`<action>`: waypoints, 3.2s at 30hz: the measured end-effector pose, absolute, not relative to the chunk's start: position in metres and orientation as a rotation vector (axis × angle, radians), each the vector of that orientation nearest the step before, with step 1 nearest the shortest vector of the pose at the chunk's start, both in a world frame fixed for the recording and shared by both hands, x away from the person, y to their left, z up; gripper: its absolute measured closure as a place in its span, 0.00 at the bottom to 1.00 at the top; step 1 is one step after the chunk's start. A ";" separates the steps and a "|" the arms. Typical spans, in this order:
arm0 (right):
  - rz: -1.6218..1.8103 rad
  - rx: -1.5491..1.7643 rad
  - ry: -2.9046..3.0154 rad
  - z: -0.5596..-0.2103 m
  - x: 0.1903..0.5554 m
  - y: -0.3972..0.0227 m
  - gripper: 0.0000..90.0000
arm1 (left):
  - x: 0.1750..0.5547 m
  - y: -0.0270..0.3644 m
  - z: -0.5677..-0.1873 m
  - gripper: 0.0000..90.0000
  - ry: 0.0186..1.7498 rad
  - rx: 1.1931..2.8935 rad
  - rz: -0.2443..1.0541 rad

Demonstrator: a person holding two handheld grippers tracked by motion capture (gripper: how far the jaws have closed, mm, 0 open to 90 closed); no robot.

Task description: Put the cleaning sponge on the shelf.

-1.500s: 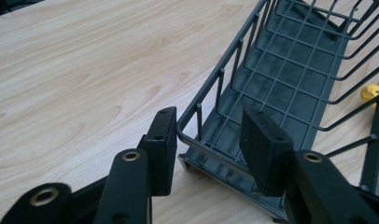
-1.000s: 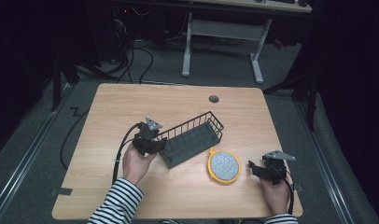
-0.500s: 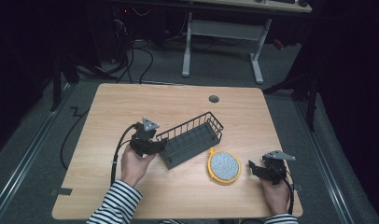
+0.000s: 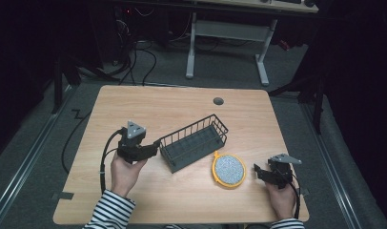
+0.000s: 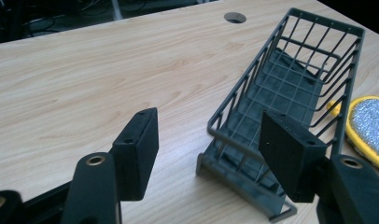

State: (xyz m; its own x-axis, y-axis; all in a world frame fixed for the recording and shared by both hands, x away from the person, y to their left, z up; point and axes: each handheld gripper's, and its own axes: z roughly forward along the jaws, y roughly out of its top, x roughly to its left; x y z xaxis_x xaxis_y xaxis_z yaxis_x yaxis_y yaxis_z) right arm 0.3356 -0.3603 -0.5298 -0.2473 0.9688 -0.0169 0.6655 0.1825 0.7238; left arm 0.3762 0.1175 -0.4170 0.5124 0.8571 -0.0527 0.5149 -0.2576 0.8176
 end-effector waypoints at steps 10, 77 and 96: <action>0.835 1.530 1.984 -0.530 0.336 -0.360 0.37 | 0.359 0.152 -0.432 0.43 1.201 1.862 0.504; 0.854 1.494 2.376 -0.470 0.359 -0.301 0.44 | 0.367 0.177 -0.536 0.37 1.436 1.906 0.623; 0.708 1.622 2.514 -0.488 0.389 -0.285 0.38 | 0.367 0.179 -0.536 0.36 1.434 1.896 0.608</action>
